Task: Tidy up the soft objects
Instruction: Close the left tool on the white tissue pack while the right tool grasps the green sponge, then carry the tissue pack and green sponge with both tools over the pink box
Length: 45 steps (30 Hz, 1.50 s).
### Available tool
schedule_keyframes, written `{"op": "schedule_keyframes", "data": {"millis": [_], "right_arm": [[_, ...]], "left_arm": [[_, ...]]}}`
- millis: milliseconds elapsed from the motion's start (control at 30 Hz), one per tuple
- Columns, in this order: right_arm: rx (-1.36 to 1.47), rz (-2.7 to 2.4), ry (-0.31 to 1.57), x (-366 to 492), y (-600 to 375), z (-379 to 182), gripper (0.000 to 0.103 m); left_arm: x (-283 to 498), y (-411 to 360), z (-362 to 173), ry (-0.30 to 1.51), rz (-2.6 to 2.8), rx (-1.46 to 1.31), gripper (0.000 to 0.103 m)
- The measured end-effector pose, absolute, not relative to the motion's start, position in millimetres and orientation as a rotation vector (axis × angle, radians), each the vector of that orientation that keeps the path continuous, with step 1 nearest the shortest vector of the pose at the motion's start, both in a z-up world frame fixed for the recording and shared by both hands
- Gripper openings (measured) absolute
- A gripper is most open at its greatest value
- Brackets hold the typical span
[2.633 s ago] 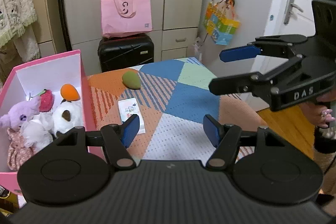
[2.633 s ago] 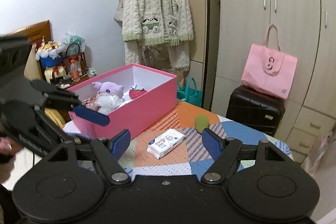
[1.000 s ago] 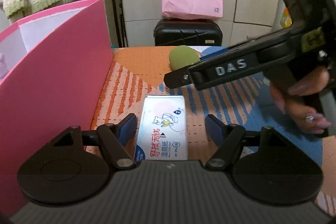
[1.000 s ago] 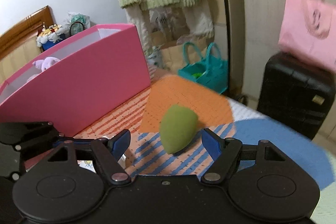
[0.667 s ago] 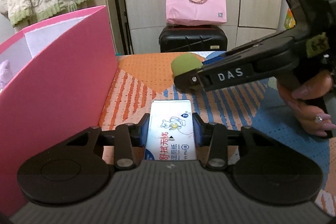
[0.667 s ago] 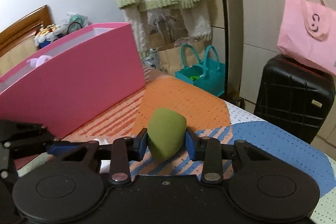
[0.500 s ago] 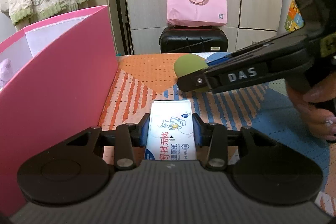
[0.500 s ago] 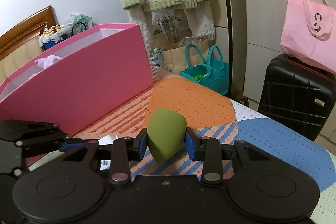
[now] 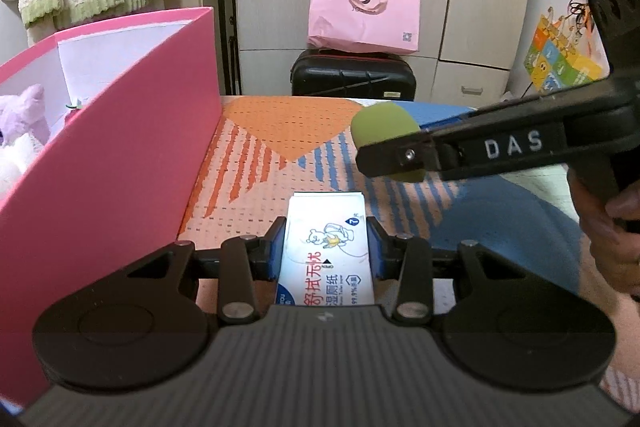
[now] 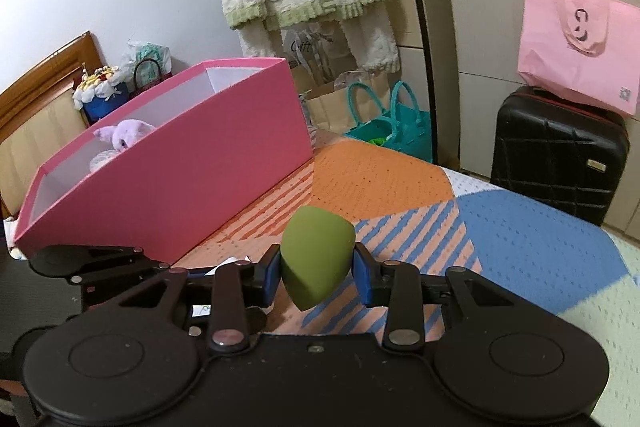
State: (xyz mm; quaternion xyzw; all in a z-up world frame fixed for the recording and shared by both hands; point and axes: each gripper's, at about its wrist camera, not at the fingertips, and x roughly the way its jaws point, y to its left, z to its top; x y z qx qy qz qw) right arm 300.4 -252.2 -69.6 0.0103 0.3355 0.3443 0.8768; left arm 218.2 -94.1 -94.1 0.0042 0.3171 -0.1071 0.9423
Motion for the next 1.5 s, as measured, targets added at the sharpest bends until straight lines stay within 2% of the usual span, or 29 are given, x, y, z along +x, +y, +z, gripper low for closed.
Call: {"op": "schedule_keyframes", "data": {"millis": [400, 933, 1200, 1500], "right_arm": [[0.067, 0.635, 0.712, 244.5, -268.6, -63.3, 0.042], [0.044, 0.543, 0.775, 173.7, -275.9, -51.0, 0.042], [0.019, 0.631, 0.806, 129.8, -254.7, -25.3, 0.042], [-0.072, 0.699, 0.682, 92.8, -217.3, 25.3, 0.042]], "left_arm": [[184.1, -84.3, -79.4, 0.671, -0.279, -0.024, 0.039], [138.1, -63.1, -57.7, 0.809, -0.451, -0.007, 0.039], [100.1, -40.8, -17.6, 0.78, -0.536, 0.011, 0.039], [77.1, -4.6, 32.5, 0.711, -0.583, 0.021, 0.039]]}}
